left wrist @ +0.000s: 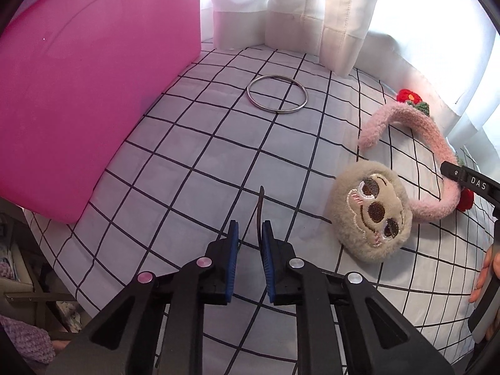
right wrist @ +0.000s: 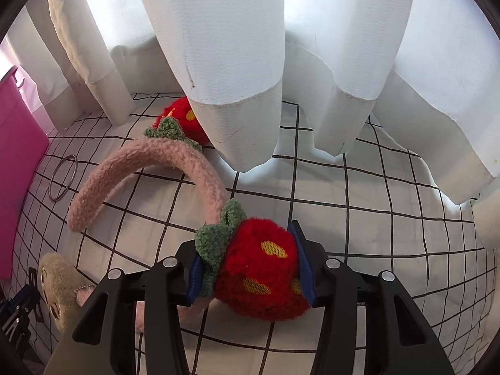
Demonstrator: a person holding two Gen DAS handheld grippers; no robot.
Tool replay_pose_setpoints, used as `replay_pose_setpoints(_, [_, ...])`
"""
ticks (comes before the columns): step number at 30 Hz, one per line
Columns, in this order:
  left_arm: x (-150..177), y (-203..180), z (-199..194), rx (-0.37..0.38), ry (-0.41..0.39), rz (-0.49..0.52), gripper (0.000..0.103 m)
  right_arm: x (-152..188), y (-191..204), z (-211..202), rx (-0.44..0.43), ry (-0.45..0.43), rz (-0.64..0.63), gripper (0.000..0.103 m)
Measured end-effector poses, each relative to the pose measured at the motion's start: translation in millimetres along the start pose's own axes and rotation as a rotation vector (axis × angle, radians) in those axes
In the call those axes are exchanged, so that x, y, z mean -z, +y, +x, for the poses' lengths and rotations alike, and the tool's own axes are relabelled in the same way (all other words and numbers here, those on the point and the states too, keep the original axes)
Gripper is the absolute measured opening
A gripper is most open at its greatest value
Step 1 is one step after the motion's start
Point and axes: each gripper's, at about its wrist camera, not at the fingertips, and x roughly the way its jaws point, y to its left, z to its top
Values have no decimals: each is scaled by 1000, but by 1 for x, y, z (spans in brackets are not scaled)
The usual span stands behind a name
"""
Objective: Organize jewelry
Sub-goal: 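Lift the headband and hairpins and carry them over the pink tub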
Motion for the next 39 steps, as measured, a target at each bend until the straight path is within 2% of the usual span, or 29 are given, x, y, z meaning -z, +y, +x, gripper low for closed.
replay_pose_setpoints(5, [-4,-1,-14,0,-35,25,15,9,-6,-18,-3,-41,21,47])
replay_pose_setpoints(7, [-6,-1,-20,6,-48,32,15,7,-6,-39,-4,-55,31,47])
replay_pose_setpoints(14, [-16,1,-38,47,-74,35,15,13,-9,-70,-24,-93,60,47])
replay_pose_setpoints(27, [-31,10,-75,100,-124,67,15,37,-11,-118,-79,-102,96,47])
replay_pose_setpoints(33, [-41,13,-96,128,-159,92,15,42,3,-139,-104,-116,96,47])
replay_pose_setpoints(39, [-61,26,-126,146,-219,88,15,26,28,-172,-127,-177,60,47])
